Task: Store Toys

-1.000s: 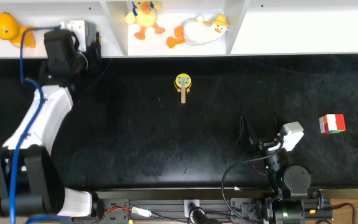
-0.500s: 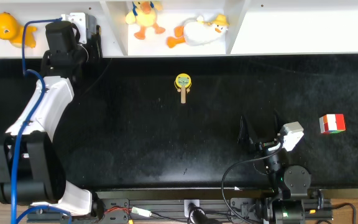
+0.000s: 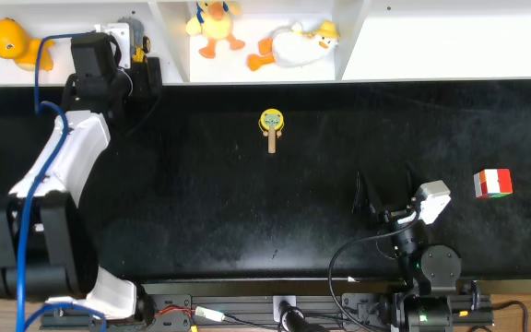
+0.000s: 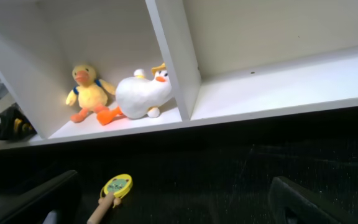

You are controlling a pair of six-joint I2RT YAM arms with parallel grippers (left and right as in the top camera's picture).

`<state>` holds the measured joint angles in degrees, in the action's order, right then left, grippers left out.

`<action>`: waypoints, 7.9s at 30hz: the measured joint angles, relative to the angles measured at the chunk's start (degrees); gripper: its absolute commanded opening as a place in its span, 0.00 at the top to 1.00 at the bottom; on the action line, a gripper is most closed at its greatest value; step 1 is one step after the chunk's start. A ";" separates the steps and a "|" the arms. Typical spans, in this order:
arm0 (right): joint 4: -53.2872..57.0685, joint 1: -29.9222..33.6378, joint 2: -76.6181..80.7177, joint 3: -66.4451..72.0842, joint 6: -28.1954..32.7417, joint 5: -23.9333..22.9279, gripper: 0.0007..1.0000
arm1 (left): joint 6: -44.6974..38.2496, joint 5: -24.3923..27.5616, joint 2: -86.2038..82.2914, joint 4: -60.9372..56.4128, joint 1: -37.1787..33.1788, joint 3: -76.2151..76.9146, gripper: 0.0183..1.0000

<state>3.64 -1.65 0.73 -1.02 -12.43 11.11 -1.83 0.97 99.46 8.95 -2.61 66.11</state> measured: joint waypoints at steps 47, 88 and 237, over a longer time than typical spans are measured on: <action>0.04 0.00 0.00 0.00 0.00 0.02 0.00 | 8.44 -2.86 -65.55 32.81 0.00 -29.68 0.00; 0.00 0.00 0.00 0.00 0.00 0.02 0.00 | 10.47 0.09 -98.62 -4.26 -0.15 -65.33 0.00; 44.54 -32.87 115.27 -81.83 -17.75 -11.93 0.77 | 10.49 0.11 -98.71 -4.28 -0.15 -65.40 0.00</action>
<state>48.18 -34.52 116.01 -82.85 -30.17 -0.82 8.67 1.08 0.75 4.67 -2.76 0.71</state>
